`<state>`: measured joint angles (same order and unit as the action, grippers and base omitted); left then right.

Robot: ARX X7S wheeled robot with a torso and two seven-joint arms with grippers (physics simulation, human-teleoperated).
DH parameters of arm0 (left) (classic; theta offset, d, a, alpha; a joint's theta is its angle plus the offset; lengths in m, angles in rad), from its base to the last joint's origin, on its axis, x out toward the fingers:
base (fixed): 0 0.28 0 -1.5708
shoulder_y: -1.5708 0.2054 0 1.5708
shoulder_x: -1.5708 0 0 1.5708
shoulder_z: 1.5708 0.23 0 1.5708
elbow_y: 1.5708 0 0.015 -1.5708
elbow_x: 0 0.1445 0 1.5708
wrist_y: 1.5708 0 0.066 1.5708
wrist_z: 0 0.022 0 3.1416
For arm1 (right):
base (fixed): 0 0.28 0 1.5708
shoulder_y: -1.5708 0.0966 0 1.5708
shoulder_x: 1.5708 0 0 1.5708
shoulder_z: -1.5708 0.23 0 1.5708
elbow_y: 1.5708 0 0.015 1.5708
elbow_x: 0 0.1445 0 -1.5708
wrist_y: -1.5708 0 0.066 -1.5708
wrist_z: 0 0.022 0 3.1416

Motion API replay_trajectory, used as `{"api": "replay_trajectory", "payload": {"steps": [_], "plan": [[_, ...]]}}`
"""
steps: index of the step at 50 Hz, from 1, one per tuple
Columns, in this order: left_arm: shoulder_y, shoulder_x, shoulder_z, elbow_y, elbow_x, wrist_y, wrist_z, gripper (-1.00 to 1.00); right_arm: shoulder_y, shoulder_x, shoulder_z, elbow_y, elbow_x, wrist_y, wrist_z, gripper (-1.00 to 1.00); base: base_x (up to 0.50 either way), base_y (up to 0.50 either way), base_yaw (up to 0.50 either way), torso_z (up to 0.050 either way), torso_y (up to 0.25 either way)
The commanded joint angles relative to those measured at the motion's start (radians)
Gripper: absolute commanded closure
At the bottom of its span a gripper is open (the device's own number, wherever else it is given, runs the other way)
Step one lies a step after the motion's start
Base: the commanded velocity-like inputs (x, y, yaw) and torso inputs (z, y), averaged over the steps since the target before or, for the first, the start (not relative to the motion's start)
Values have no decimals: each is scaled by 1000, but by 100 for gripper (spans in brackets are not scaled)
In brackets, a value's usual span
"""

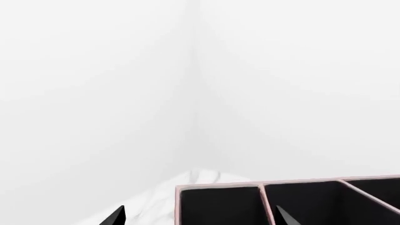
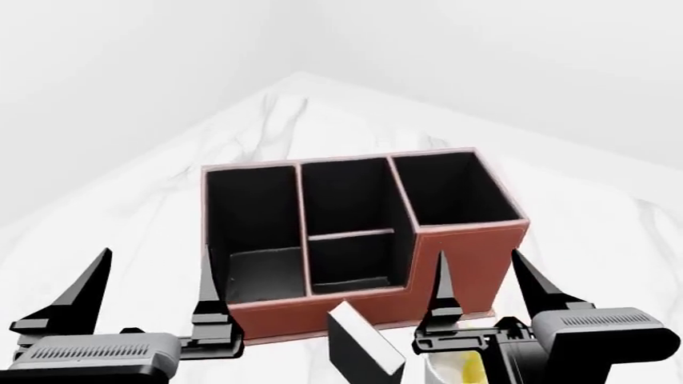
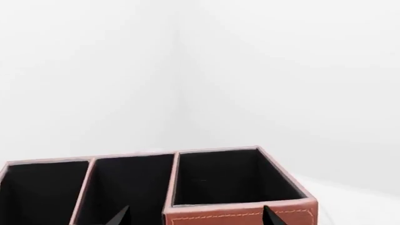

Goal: Pick up the book and place it in the right compartment of the caddy.

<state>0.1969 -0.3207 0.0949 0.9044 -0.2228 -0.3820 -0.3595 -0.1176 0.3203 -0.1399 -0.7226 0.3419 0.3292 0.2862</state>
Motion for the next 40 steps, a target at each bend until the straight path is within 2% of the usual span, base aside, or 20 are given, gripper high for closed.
{"api": "replay_trajectory", "payload": {"steps": [1, 23, 29, 40], "plan": [[-2, -6, 4, -2, -3, 1, -7, -100, 1, 6, -5, 2, 0, -8, 2, -100, 422, 268, 0, 0, 0], [-3, -18, 9, -4, -11, 7, -19, -100, 7, 13, -14, 7, -18, -13, 23, -100, 0, 0, 1, 0, 0], [-3, -22, 10, -4, -14, 8, -23, -100, 4, 13, -10, 5, -3, -17, 21, -100, -1, -1, 500, 0, 0], [-3, -27, 14, -5, -17, 12, -29, -100, 3, 19, -10, 1, 11, -12, 23, -100, -1, 1, 0, 0, 0]]}}
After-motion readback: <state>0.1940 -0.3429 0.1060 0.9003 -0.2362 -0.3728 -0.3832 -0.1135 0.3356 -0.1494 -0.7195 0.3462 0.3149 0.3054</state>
